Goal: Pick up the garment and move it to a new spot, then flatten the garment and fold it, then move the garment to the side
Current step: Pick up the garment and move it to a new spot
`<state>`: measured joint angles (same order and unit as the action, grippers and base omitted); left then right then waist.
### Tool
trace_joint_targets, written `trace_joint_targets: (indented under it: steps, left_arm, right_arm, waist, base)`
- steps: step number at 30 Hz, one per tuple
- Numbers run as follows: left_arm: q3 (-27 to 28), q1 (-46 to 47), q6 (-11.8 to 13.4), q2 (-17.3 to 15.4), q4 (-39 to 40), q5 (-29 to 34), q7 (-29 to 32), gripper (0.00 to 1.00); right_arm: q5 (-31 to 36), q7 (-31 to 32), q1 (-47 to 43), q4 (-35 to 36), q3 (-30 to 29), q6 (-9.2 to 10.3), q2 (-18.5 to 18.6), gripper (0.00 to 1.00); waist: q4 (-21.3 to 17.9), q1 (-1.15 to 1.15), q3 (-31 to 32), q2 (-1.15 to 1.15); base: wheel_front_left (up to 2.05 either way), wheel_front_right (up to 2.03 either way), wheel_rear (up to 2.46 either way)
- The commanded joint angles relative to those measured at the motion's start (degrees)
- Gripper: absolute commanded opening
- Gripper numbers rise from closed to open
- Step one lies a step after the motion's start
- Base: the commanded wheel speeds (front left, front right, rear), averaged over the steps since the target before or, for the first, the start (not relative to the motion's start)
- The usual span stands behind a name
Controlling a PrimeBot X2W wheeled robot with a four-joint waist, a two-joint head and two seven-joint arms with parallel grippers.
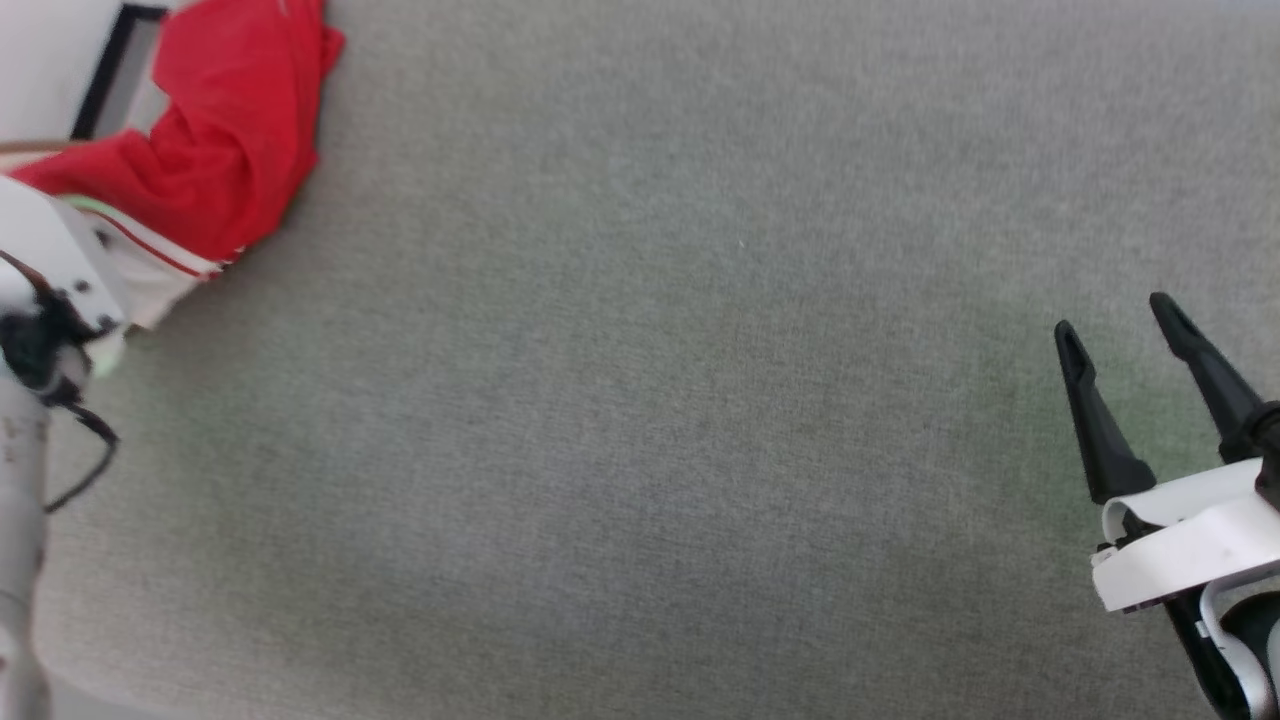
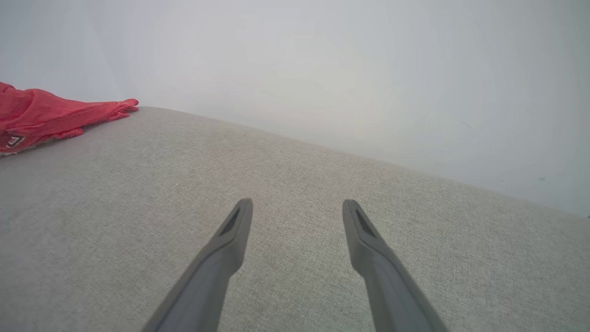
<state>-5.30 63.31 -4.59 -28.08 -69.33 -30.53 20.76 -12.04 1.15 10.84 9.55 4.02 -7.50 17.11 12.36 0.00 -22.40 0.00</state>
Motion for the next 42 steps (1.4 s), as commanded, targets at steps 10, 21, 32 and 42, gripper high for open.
trace_joint_targets:
  steps: [10,21,32,42]
  left_arm:
    - [-3.94,6.19,-1.64,-4.81,5.03,4.01,-5.89,0.00]
    - [-8.53,11.49,-2.46,-5.24,15.00,6.57,-5.72,0.00]
    - [-12.01,7.56,-2.48,-5.43,30.80,4.93,5.27,0.00]
    - [-13.98,-1.88,2.74,-4.30,55.63,2.65,17.66,0.00]
  right_arm:
    - [-0.78,-3.64,-3.69,-4.46,0.53,0.02,-3.16,1.00]
    - [-0.89,-6.59,-5.85,-7.69,0.40,0.02,-6.07,1.00]
    - [0.22,-8.57,-6.36,-9.15,-4.03,0.02,-6.36,1.00]
    - [1.41,-10.11,-5.52,-10.09,-9.83,0.02,-7.06,1.00]
  waist:
    - [1.01,0.00,11.08,0.00]
    - [-1.25,0.00,18.24,0.00]
    - [-7.60,0.00,19.69,0.00]
    - [-15.24,0.00,17.37,0.00]
  base:
    - [0.00,0.00,0.00]
    - [0.00,0.00,0.00]
    - [0.00,0.00,0.00]
    - [0.00,0.00,0.00]
